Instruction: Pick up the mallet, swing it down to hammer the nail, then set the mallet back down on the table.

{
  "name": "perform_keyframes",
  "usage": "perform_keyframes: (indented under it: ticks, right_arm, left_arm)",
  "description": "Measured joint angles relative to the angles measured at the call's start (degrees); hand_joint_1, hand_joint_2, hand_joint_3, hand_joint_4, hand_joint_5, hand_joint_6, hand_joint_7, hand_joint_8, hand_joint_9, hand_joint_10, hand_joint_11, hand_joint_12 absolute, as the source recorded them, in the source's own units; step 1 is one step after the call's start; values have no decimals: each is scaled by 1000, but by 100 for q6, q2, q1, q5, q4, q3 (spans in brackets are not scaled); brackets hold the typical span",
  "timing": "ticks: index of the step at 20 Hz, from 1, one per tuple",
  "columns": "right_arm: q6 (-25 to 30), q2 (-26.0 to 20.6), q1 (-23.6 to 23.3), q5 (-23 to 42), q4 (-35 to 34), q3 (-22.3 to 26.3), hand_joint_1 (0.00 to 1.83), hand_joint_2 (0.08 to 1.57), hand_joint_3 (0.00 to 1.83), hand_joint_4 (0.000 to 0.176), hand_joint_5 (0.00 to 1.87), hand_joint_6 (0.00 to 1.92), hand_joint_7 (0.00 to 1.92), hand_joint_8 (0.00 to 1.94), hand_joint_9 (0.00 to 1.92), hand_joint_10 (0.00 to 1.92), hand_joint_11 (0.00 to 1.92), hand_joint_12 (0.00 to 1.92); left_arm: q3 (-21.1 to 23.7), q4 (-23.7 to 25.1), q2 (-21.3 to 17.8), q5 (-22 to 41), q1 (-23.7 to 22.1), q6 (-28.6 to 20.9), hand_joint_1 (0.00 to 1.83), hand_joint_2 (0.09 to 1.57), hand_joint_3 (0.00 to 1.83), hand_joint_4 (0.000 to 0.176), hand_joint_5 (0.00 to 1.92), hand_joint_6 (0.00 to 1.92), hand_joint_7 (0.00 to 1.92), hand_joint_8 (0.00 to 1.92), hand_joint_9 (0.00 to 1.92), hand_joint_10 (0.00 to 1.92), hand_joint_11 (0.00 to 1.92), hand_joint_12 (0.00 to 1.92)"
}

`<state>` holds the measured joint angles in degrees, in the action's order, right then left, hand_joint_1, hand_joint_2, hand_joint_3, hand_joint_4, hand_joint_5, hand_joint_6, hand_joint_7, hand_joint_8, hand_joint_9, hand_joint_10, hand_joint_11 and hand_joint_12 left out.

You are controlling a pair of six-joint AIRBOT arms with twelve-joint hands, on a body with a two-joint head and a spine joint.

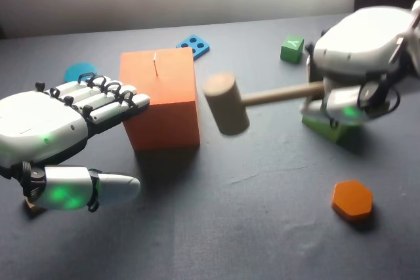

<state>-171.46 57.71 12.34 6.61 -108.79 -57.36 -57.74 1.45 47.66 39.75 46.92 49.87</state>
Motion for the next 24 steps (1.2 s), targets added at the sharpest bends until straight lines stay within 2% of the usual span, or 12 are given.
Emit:
perform_keyframes:
  ticks: [5, 11, 14, 16, 20, 24]
  right_arm:
    - [55, 197, -476, -81, 0, -214, 562, 1571, 25, 0, 1220, 1921, 1451, 1941, 1540, 1921, 1670, 1921]
    - [227, 525, -669, -511, 42, -835, 544, 1571, 28, 0, 1211, 1921, 1453, 1941, 1534, 1921, 1654, 1921]
    - [-48, 695, -721, -938, 98, -1180, 578, 1571, 21, 0, 1227, 1921, 1461, 1941, 1543, 1921, 1679, 1921]
    - [-90, 780, -723, -1222, 107, -1331, 643, 1563, 6, 0, 1217, 1921, 1452, 1941, 1533, 1921, 1666, 1921]
    - [-94, 861, -756, -1864, 170, -1624, 628, 1569, 4, 0, 1228, 1921, 1462, 1941, 1548, 1921, 1675, 1921]
    - [-94, 1071, -756, -1657, 184, -1847, 609, 1571, 12, 0, 1227, 1921, 1461, 1941, 1549, 1921, 1678, 1921]
  left_arm:
    - [0, 0, 0, -2, 0, 0, 0, 1183, 5, 0, 0, 0, 0, 0, 0, 0, 0, 0]
    - [0, 2, 0, -2, -2, 0, 0, 1182, 3, 0, 9, 4, 5, 2, 0, 0, 0, 0]
    - [0, 2, 0, -2, -2, -2, 0, 1177, 1, 0, 3, 1, 0, 0, 0, 0, 0, 0]
    - [0, 2, 0, -2, -2, 0, 0, 1179, 2, 0, 5, 2, 0, 0, 0, 0, 0, 0]
    - [0, 0, 0, 0, -2, -2, 0, 1182, 3, 0, 10, 1, 9, 1, 4, 1, 3, 1]
    - [0, 2, 0, 2, 4, -2, 0, 1177, 0, 0, 7, 3, 1, 0, 0, 0, 0, 0]
